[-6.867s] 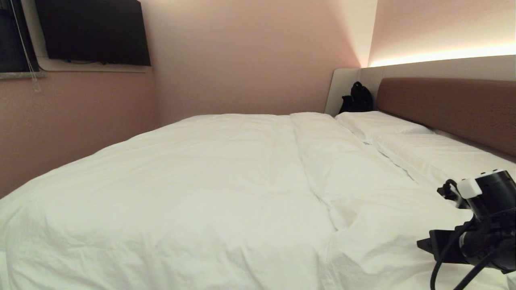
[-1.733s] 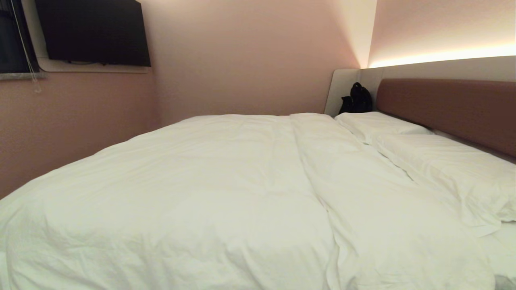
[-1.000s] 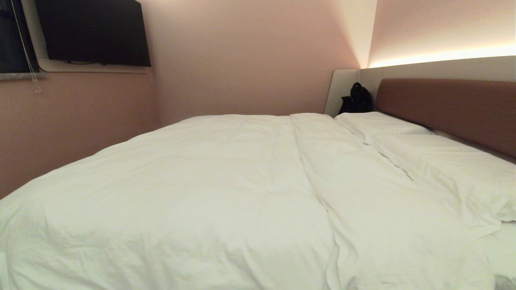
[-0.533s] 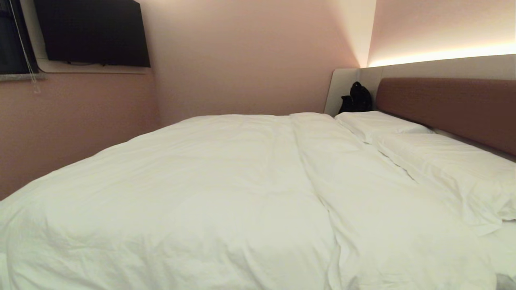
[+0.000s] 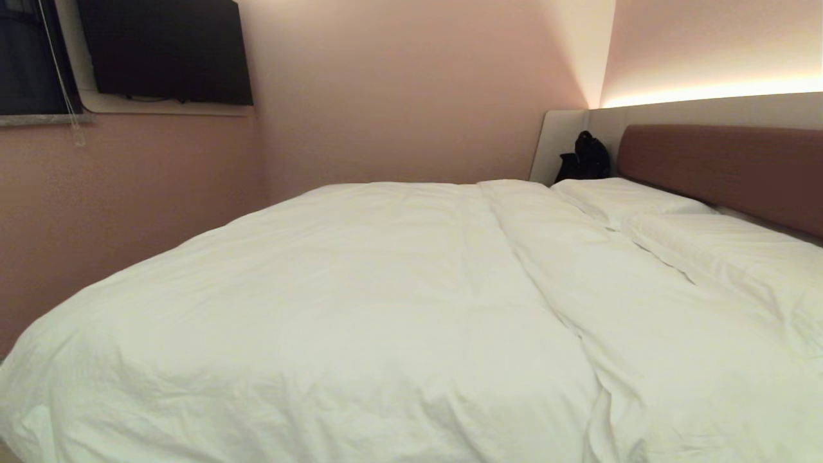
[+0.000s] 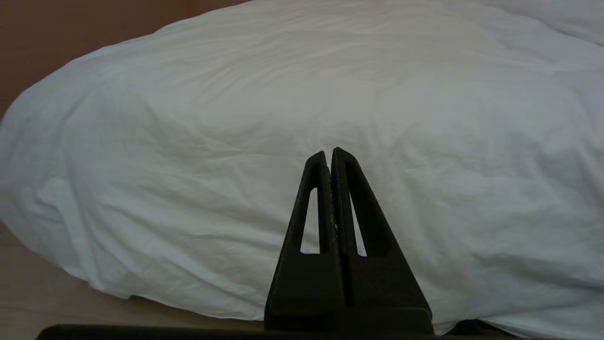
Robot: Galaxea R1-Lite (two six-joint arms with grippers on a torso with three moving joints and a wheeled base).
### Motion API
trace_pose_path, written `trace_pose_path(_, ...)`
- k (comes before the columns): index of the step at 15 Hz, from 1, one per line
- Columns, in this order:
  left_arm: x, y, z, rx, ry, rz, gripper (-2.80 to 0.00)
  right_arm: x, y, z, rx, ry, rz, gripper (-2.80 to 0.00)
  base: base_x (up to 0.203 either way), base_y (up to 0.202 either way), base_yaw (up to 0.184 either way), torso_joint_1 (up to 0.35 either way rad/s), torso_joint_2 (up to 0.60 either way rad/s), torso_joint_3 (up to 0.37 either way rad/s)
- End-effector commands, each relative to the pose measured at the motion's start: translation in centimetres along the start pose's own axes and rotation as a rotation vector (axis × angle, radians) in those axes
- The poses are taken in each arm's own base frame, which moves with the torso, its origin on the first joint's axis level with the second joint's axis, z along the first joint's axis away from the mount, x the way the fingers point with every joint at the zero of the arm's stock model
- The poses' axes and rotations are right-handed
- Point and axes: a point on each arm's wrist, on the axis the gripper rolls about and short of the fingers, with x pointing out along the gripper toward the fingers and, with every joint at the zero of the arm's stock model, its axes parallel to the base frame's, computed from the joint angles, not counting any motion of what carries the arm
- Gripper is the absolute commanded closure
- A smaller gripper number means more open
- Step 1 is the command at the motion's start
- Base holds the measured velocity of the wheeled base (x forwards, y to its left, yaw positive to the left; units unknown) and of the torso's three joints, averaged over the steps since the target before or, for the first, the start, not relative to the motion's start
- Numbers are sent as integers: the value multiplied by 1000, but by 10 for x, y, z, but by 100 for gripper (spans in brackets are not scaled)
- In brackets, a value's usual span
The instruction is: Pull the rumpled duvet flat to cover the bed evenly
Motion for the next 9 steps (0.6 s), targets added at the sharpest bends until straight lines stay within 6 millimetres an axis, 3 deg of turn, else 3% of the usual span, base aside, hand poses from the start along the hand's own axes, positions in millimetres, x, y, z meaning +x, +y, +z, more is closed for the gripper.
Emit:
trace_pose_path(1,0,0,0,1,2,0,0,0,0,0,-1,-1,0,0,0,194,1,-1,2,4)
trace_pose_path(9,0,0,0,0,0,0,0,0,0,0,-1,-1,0,0,0,196,-2,1,2,4)
